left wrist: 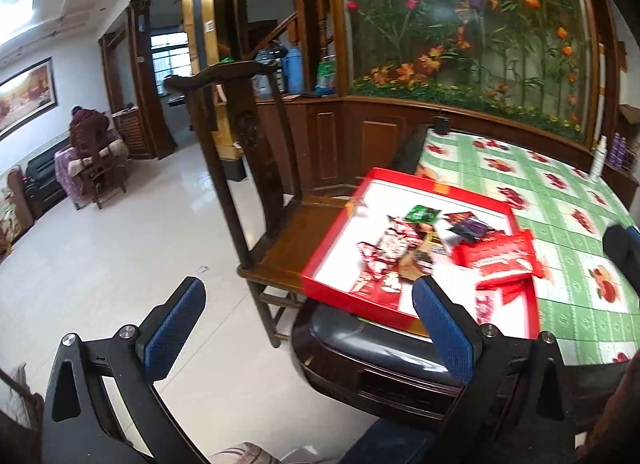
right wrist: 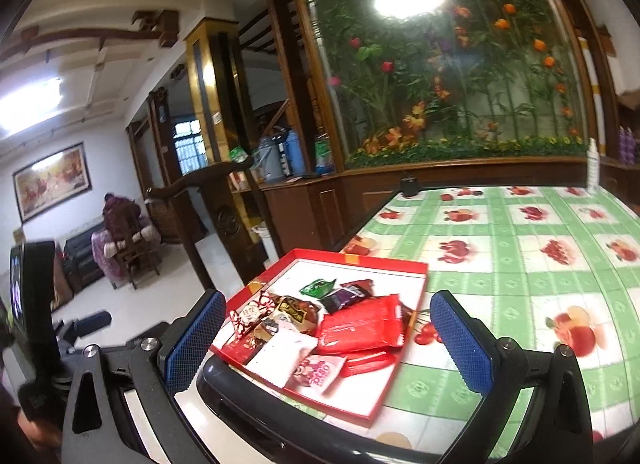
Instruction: Organize snacks
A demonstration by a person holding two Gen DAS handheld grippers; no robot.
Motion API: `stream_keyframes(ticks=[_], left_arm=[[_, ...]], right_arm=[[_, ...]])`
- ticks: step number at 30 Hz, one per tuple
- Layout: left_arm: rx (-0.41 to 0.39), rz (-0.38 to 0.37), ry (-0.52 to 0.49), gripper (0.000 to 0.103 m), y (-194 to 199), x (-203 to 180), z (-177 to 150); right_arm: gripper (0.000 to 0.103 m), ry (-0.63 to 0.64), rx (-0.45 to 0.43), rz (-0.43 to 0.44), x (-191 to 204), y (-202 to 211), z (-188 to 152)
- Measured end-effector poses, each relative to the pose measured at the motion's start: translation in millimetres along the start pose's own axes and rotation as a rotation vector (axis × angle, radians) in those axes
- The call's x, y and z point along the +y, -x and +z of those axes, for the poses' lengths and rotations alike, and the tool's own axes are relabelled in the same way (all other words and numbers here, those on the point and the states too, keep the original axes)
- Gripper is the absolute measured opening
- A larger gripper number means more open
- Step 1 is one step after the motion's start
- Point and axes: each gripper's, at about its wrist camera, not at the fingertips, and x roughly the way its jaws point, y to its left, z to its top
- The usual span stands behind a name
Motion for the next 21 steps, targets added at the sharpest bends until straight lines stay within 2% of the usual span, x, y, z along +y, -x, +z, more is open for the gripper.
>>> stream_keyframes(ticks=[5, 10, 21], left_arm=[[0.011, 0.037, 0.029, 0.103, -7.1, -0.2, -0.7], [0.029, 0.038, 0.013, 0.103, -11.7, -16.5, 0.1], [0.050, 0.027, -0.027, 0.103, -28.1, -55.9, 19.4]], right_arm=[[0.103, 0.076, 0.055, 0.010, 10.9, -17.4, -15.4], [0.103, 0.065, 0.094, -0.001, 0.3, -28.2, -21.7], [0.103, 0.083, 0.042, -0.056, -28.9, -27.3, -3.4]])
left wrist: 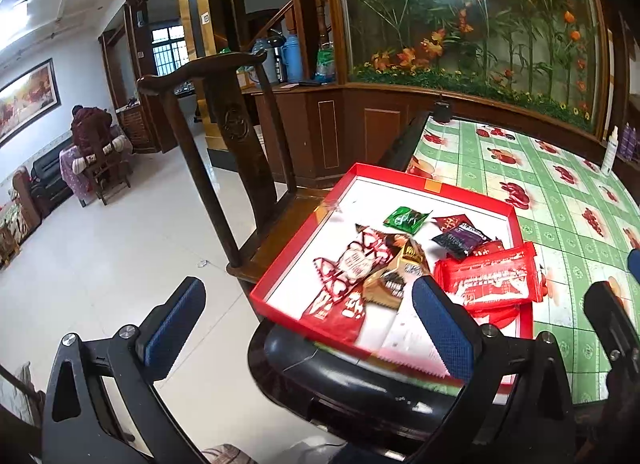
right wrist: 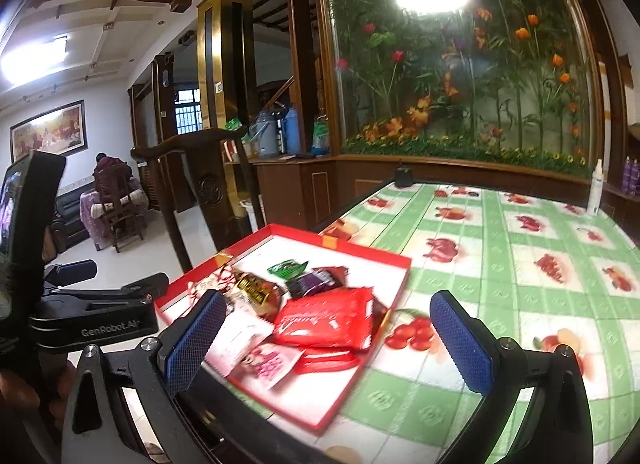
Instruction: Organize snacks
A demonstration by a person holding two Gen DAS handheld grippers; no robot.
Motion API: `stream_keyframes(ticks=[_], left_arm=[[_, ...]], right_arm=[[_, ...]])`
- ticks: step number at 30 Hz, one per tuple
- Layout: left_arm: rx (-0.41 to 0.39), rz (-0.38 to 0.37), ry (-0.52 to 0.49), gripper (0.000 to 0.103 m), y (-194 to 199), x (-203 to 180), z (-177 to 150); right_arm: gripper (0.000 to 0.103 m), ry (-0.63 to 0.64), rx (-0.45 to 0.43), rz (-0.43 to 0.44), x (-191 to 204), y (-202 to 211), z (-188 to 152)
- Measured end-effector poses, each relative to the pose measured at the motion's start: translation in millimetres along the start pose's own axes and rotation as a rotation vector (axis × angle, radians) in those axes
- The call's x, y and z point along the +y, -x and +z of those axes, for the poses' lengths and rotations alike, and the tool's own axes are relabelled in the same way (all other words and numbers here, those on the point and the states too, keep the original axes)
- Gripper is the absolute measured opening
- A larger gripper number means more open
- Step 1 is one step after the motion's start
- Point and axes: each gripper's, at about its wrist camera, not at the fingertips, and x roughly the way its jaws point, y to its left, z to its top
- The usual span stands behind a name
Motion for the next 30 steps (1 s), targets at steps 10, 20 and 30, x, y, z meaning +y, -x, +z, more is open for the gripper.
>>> stream_keyframes(ticks=[10, 20, 30], left_arm=[[0.010, -0.057, -0.040, 0.103, -10.0, -32.6, 12.0], [0.037, -0.122, -0.064, 0.103, -26.2, -49.9, 13.4], [0.054, -0.085, -0.039, 0.103, -37.1, -30.4, 9.4]], right_arm=[[0.103, 0.034, -0.025, -0.025, -15.9, -6.6, 8.5], [0.103, 0.011, -0.023, -0.072, -31.6, -10.3, 5.3], [0.103, 0.026, 0.013, -0.043, -14.1, -24.6, 4.9]])
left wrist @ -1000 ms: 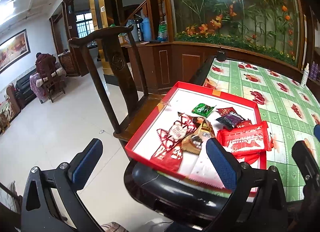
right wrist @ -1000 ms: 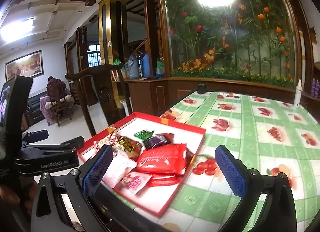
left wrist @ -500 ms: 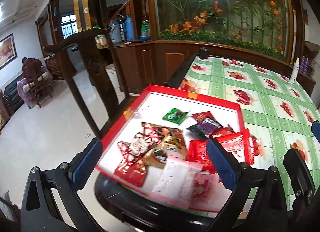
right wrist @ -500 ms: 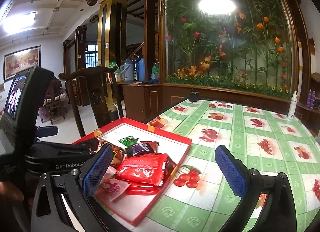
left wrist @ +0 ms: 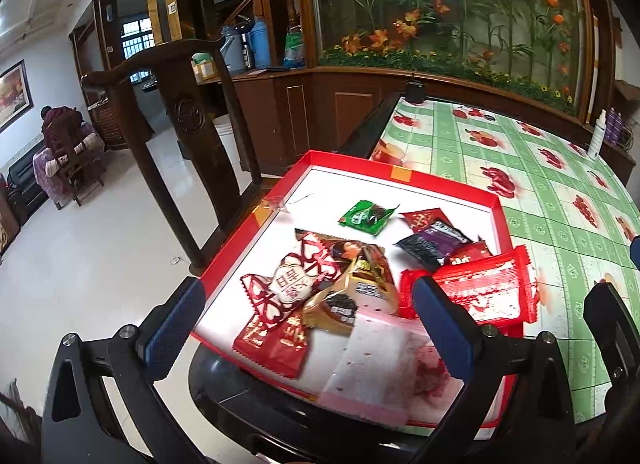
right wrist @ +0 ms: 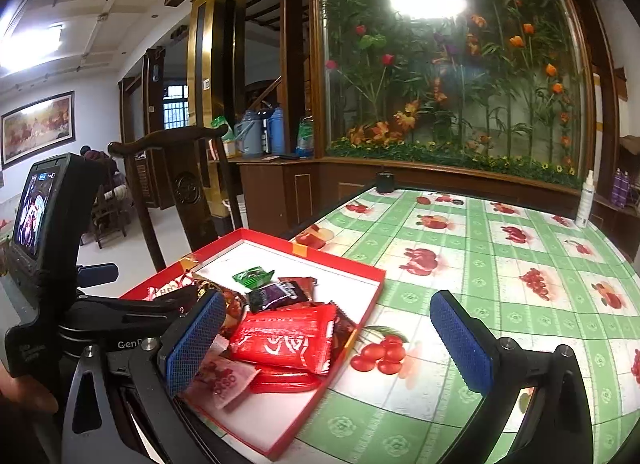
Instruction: Organize snacks
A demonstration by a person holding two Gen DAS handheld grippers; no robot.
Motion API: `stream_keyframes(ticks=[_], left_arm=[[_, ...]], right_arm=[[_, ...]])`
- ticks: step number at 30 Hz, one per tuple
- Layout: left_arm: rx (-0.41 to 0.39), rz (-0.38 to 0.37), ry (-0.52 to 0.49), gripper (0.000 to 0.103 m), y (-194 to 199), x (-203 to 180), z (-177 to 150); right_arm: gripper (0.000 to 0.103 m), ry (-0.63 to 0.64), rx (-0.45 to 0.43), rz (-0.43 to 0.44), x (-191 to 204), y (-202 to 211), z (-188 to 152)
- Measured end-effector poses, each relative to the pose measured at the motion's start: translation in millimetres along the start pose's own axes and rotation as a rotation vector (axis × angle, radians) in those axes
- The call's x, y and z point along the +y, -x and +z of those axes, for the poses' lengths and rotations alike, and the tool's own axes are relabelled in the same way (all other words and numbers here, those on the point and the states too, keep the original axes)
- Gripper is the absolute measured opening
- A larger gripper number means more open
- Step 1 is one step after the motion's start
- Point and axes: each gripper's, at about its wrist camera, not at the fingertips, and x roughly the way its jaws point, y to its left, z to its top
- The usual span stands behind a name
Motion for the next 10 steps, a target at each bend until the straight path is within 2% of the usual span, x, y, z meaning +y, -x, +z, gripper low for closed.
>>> stream_keyframes(ticks=[7, 10], left_arm=[[-0.020, 0.021, 0.001, 0.103, 8.0, 1.3, -1.8], [-0.072, 0.021, -0.061, 0.103, 21.0, -14.5, -0.3]], right_arm=[[0.103, 0.004, -0.017, 0.008, 0.1, 1.7, 5.0], [0.103, -0.029, -0.019, 0.008, -10.2, 3.8, 3.9]])
